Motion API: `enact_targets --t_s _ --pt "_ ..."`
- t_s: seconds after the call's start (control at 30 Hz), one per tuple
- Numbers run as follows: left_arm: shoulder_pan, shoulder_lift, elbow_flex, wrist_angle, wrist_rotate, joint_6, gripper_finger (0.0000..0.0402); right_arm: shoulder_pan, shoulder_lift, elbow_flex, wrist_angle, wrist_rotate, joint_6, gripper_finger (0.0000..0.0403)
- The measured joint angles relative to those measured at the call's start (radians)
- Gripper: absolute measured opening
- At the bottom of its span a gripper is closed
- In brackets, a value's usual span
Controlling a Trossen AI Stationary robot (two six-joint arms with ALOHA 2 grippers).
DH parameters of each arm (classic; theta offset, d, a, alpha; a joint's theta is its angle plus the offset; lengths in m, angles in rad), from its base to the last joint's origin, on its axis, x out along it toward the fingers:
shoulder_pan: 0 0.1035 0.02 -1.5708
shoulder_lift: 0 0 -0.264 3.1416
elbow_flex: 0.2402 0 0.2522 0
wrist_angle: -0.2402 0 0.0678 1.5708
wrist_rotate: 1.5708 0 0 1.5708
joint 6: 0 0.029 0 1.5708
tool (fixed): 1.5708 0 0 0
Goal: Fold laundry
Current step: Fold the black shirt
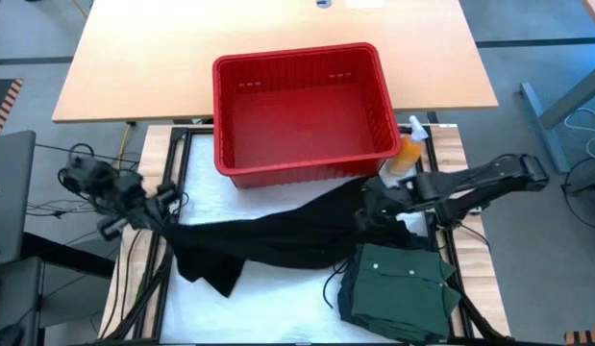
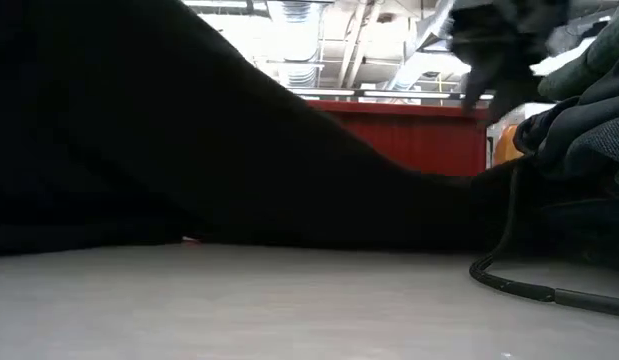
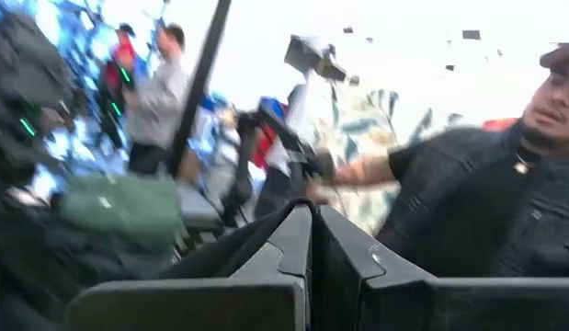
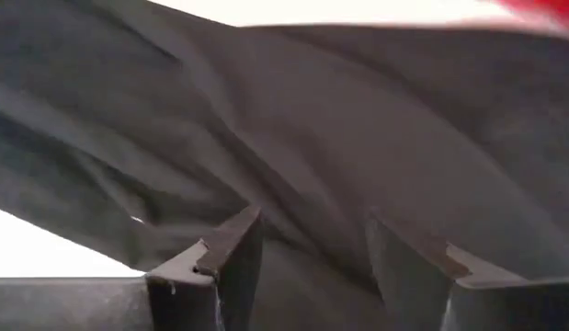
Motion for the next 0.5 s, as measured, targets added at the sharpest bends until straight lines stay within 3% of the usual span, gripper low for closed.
enact_targets --t_s 0.2,0.3,0.5 --pt "0.000 -0.101 0.000 -0.035 -0.088 0.026 0.0000 -0.062 0.167 0.000 0.262 -0.052 -0.192 0.0220" --pt "0.000 -0.107 0.000 -0.012 -0.131 0.031 0.0000 -0.085 0.257 0.000 0.279 -0.128 -0.231 0.0220" --pt "0.000 -0.109 0.000 0.062 -0.223 0.089 0.0000 -0.090 0.392 0.000 0.329 -0.168 -0.310 0.0220"
